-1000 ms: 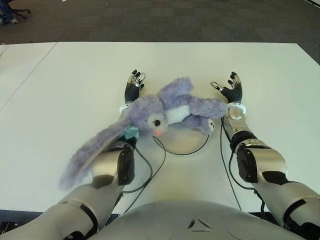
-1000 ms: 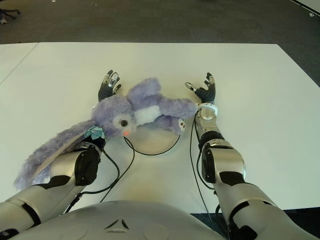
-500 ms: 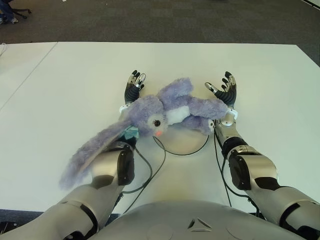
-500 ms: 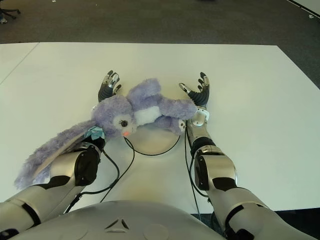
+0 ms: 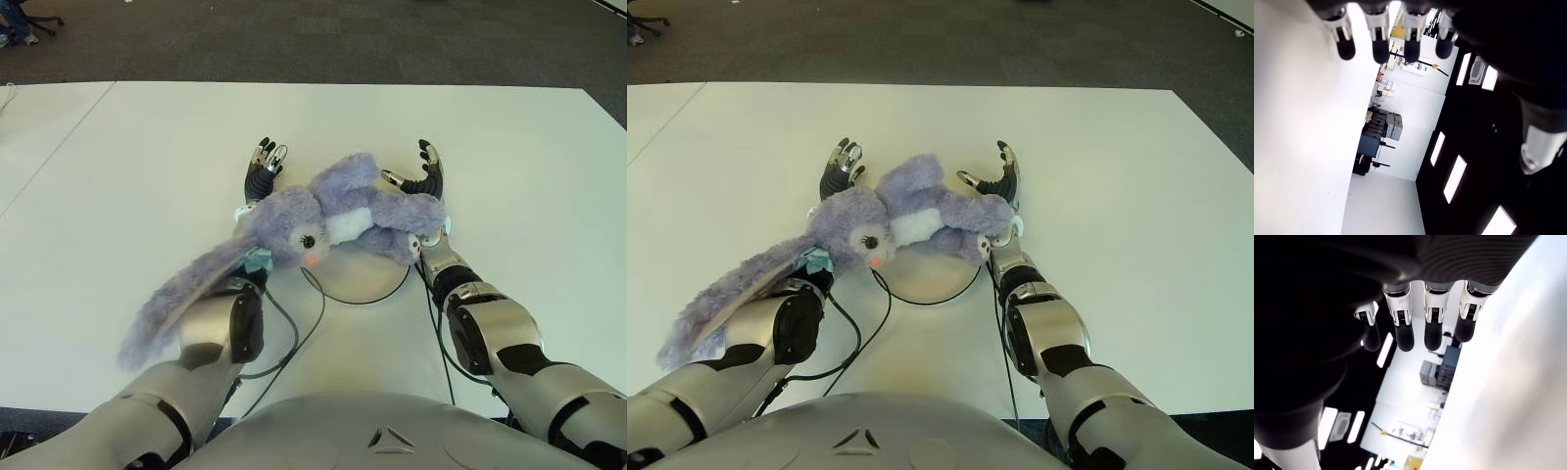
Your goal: Put the doll into the plate.
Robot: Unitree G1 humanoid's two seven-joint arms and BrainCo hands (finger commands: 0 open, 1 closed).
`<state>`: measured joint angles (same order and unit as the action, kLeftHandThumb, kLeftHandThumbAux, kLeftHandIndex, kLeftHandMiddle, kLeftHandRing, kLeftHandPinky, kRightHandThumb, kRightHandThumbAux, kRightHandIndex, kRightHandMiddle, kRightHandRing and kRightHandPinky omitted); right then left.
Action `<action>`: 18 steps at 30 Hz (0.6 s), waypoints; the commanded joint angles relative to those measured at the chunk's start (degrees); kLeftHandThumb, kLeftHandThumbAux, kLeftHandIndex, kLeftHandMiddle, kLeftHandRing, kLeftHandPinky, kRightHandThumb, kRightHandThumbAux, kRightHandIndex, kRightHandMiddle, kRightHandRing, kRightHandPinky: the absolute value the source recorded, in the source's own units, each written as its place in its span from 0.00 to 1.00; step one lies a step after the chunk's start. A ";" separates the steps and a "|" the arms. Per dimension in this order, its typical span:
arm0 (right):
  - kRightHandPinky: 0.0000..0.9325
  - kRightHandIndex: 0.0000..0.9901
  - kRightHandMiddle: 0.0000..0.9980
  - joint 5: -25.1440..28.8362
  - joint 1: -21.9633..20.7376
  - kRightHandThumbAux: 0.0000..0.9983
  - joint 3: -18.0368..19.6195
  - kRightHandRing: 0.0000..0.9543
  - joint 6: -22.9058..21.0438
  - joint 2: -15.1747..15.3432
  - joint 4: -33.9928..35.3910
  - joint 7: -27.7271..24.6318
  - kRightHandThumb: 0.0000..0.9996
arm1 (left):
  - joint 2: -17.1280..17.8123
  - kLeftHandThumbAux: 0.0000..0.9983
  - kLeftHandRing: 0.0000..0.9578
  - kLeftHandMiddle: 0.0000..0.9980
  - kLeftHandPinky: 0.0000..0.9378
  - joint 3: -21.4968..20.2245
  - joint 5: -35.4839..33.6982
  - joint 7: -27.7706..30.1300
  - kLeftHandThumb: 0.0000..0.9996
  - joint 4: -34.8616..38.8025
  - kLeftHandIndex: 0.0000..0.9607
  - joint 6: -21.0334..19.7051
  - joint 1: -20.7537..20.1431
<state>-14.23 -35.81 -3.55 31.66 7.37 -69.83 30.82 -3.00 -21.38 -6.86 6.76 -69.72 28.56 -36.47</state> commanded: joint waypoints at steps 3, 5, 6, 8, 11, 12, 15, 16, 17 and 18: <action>0.11 0.14 0.13 -2.65 13.81 0.84 -2.15 0.11 -6.28 -2.44 -7.64 0.98 0.00 | 0.12 0.60 0.09 0.09 0.09 -0.84 -0.61 0.69 0.00 -7.18 0.00 -7.01 12.88; 0.11 0.14 0.13 -2.12 13.74 0.84 -1.78 0.11 -6.46 -2.56 -7.71 0.64 0.00 | 0.15 0.60 0.09 0.09 0.08 -0.77 -0.55 1.07 0.00 -7.18 0.00 -6.85 12.91; 0.11 0.14 0.14 -1.99 13.72 0.84 -1.71 0.12 -6.49 -2.59 -7.73 0.57 0.00 | 0.17 0.60 0.09 0.09 0.07 -0.75 -0.53 1.14 0.00 -7.18 0.00 -6.84 12.91; 0.12 0.14 0.14 -1.51 13.74 0.85 -1.31 0.12 -6.32 -2.69 -7.71 0.40 0.00 | 0.22 0.60 0.09 0.09 0.07 -0.61 -0.38 1.37 0.00 -7.19 0.00 -6.73 12.93; 0.13 0.16 0.15 -0.29 13.73 0.86 -0.09 0.13 -5.62 -2.93 -7.68 0.07 0.00 | 0.28 0.60 0.08 0.09 0.07 -0.19 0.06 1.63 0.00 -7.21 0.00 -6.46 12.96; 0.13 0.16 0.16 0.20 13.66 0.86 0.38 0.13 -5.15 -3.14 -7.61 -0.07 0.00 | 0.27 0.59 0.08 0.09 0.07 -0.15 0.10 1.71 0.00 -7.21 0.00 -6.37 12.96; 0.14 0.18 0.17 1.23 13.64 0.87 1.55 0.14 -4.10 -3.51 -7.48 -0.71 0.00 | 0.23 0.59 0.08 0.08 0.08 -0.09 0.14 1.80 0.00 -7.20 0.00 -6.22 12.96; 0.14 0.18 0.17 1.51 13.66 0.87 1.92 0.14 -3.86 -3.55 -7.47 -1.04 0.00 | 0.21 0.59 0.08 0.08 0.08 -0.06 0.17 1.79 0.00 -7.20 0.00 -6.20 12.95; 0.14 0.18 0.16 1.68 13.66 0.87 2.17 0.14 -3.72 -3.58 -7.46 -1.26 0.00 | 0.19 0.59 0.08 0.08 0.08 -0.04 0.19 1.79 0.00 -7.20 0.00 -6.18 12.94; 0.14 0.18 0.16 1.72 13.66 0.87 2.30 0.14 -3.67 -3.59 -7.46 -1.37 0.00 | 0.19 0.59 0.08 0.08 0.08 -0.03 0.20 1.79 0.00 -7.21 0.00 -6.18 12.93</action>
<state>-13.87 -35.84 -2.75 31.19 7.18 -69.84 31.32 -2.86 -21.23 -6.79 7.93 -69.72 28.58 -36.32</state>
